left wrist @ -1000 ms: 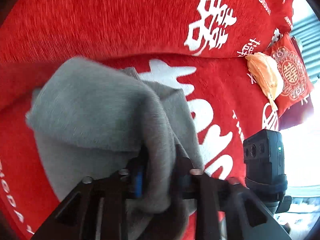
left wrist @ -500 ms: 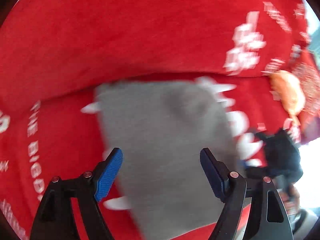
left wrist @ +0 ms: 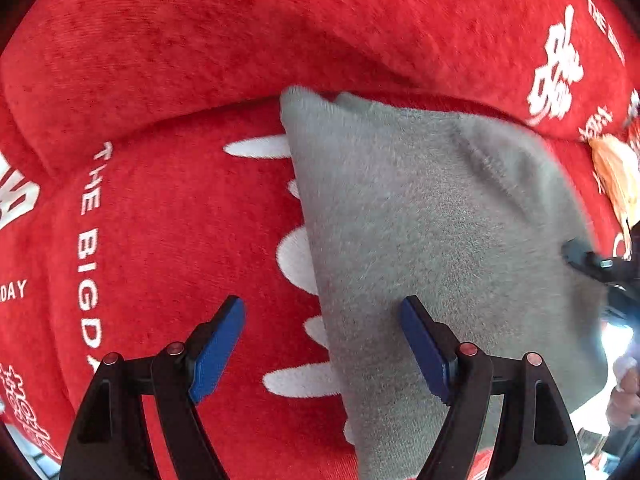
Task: Fold small clothes
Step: 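Hold the folded edge with the right tool while the left tool opens and withdraws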
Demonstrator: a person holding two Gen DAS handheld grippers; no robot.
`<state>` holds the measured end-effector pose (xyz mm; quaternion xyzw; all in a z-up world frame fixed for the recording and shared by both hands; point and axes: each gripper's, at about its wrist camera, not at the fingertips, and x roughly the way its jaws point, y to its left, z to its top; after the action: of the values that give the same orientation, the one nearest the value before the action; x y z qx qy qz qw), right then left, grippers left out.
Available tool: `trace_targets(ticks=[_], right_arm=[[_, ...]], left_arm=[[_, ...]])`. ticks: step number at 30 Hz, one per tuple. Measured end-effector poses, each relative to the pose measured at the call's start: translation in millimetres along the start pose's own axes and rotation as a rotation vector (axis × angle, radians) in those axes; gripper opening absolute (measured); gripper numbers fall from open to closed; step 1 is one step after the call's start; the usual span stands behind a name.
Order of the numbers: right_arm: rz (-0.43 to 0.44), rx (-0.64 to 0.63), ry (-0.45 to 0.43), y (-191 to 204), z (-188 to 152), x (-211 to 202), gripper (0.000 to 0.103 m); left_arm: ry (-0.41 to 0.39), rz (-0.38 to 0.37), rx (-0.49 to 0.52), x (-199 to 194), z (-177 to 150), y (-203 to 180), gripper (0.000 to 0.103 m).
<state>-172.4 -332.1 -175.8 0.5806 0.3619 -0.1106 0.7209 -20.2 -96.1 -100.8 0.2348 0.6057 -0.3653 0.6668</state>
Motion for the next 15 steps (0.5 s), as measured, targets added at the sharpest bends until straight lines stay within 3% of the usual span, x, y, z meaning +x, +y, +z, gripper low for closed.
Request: trace_targets(ticks=[3, 4, 5, 9, 11, 12, 13, 15], right_arm=[[-0.158, 0.033, 0.015, -30, -3, 12, 0.016], [-0.142, 0.047, 0.011, -37, -5, 9, 0.016], [-0.146, 0.052, 0.005, -32, -4, 9, 0.018], [-0.297, -0.053, -0.003, 0, -7, -2, 0.023], [-0.292, -0.079, 0.009, 16, -7, -2, 0.027], [-0.260, -0.067, 0.023, 19, -6, -4, 0.041], [-0.236, -0.054, 0.035, 15, -6, -9, 0.048], [-0.217, -0.051, 0.037, 19, -7, -12, 0.053]], left_arm=[[-0.010, 0.025, 0.007, 5, -5, -2, 0.092], [-0.012, 0.030, 0.005, 4, -7, -1, 0.092], [-0.011, 0.030, 0.003, 3, -8, -1, 0.092], [-0.013, 0.066, 0.011, -6, -15, 0, 0.092], [-0.016, 0.080, 0.010, -12, -17, 0, 0.092], [-0.015, 0.079, 0.006, -14, -19, 1, 0.092], [-0.010, 0.080, -0.003, -16, -16, 2, 0.092], [-0.011, 0.083, -0.022, -18, -18, 5, 0.092]])
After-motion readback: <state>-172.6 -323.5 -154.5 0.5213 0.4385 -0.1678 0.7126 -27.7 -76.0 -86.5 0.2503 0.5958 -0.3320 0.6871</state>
